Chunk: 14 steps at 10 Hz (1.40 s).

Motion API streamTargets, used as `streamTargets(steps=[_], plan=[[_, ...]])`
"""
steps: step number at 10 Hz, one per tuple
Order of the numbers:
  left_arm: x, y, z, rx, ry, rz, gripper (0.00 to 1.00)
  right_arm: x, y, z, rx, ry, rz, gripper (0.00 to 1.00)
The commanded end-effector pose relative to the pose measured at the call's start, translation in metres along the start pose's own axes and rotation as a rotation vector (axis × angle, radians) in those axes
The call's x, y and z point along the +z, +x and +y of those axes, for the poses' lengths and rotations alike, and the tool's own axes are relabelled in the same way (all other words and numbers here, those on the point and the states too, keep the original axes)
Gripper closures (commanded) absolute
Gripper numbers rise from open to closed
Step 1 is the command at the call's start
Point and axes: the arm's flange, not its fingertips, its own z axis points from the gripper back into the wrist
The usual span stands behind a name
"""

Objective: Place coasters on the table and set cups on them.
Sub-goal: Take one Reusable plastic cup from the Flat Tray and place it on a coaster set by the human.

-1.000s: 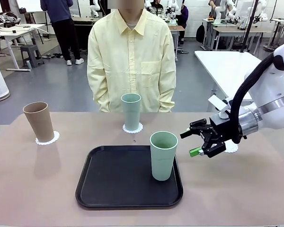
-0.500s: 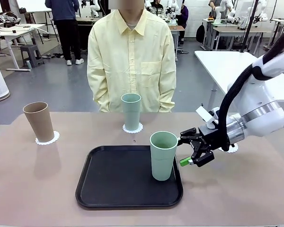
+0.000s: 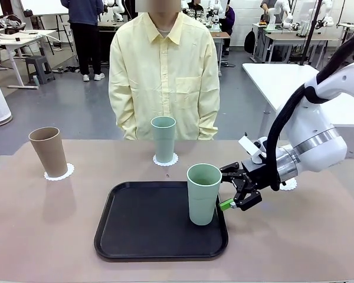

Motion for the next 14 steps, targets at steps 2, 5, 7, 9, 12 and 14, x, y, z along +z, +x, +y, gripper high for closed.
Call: streamTargets(steps=[2, 5, 7, 9, 12, 14], plan=[[0.001, -0.001, -0.001, -0.004, -0.003, -0.006, 0.00, -0.013, -0.002, -0.007, 0.020, -0.020, -0.030, 0.00], [0.001, -0.001, -0.001, -0.004, -0.003, -0.006, 0.00, -0.021, -0.005, -0.009, 0.001, 0.014, -0.046, 0.00], [0.001, -0.001, -0.001, -0.004, -0.003, -0.006, 0.00, -0.025, -0.004, -0.009, -0.002, 0.033, -0.052, 0.00], [0.001, -0.001, -0.001, -0.004, -0.003, -0.006, 0.00, -0.033, -0.005, -0.010, -0.003, 0.054, -0.049, 0.00], [0.001, -0.001, -0.001, -0.004, -0.003, -0.006, 0.00, -0.046, -0.006, -0.012, -0.001, 0.087, -0.040, 0.00], [0.001, -0.001, -0.001, -0.004, -0.003, -0.006, 0.00, -0.053, -0.005, -0.013, 0.008, 0.101, -0.042, 0.00]])
